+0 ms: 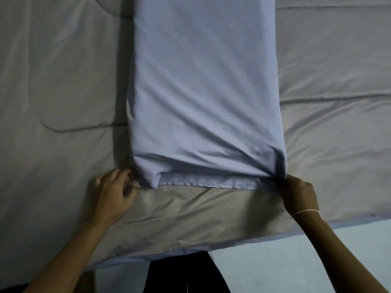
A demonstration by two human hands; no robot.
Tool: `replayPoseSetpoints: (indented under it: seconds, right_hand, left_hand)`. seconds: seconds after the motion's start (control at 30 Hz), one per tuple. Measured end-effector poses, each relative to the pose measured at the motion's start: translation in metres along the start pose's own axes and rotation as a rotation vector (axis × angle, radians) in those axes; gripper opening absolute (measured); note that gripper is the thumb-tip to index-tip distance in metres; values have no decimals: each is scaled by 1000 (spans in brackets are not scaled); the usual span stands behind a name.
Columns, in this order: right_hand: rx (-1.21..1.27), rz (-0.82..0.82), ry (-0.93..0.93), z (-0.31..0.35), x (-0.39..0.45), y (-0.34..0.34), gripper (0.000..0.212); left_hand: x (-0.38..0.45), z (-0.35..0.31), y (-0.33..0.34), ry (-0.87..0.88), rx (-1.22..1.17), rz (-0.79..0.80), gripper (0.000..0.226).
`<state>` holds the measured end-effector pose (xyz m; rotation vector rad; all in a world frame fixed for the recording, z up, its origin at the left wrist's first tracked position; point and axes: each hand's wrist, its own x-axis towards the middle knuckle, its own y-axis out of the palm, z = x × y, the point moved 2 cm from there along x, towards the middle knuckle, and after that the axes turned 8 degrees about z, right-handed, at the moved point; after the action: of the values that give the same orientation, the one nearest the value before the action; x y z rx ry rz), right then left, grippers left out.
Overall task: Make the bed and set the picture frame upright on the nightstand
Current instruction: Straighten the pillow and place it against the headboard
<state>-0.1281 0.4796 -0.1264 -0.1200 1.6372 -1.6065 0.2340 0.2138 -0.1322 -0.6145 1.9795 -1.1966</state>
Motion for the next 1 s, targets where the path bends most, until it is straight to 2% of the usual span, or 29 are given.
replayPoseSetpoints:
  seconds: [0.1,0.13,0.17,0.23,0.33,0.4,0.47,0.5,0.57,0.67,0.77,0.8,0.87,0.93,1.0]
  right_hand:
    - [52,0,-8,3,-3,4,33]
    - [68,-8,-3,7,-2,7,40]
    - [54,-7,-3,11,-1,11,49]
    - [-8,35,0,19,3,19,57]
    - [-202,96,21,19,12,31,37]
    - [-402,117,-1,20,13,35,29]
    - [-462,145,-42,17,10,39,28]
    - [-498,183,-87,17,7,42,30]
    - [-521,188,-142,20,-2,43,31]
    - [-302,17,-121,16,-14,39,41]
    - [-217,-136,-100,16,-20,38,54]
    - [-217,-181,-110,18,-20,39,53]
    - [-200,-274,-149,20,-19,41,46]
    - [-136,-419,-196,19,-19,44,43]
    - [-96,-524,-311,20,-18,42,57]
  left_hand:
    - [3,-23,-1,-3,8,-82,58]
    - [9,-32,-1,-34,3,-99,62]
    - [15,-39,1,-71,3,-122,61]
    - [27,-47,5,-119,22,-133,43]
    - [35,-31,13,-136,130,-74,22]
    - [25,-13,20,-48,252,4,24]
    - [7,-2,30,71,310,24,24]
    - [-3,4,32,101,298,11,26]
    - [-18,15,32,115,255,-27,48]
    - [-30,19,24,62,232,-10,60]
    - [-31,11,22,12,267,-143,71]
    - [-28,8,21,31,264,-211,70]
    - [-19,1,16,114,233,-340,53]
    - [-10,-3,11,190,227,-415,44]
    - [-8,-6,9,244,269,-433,49]
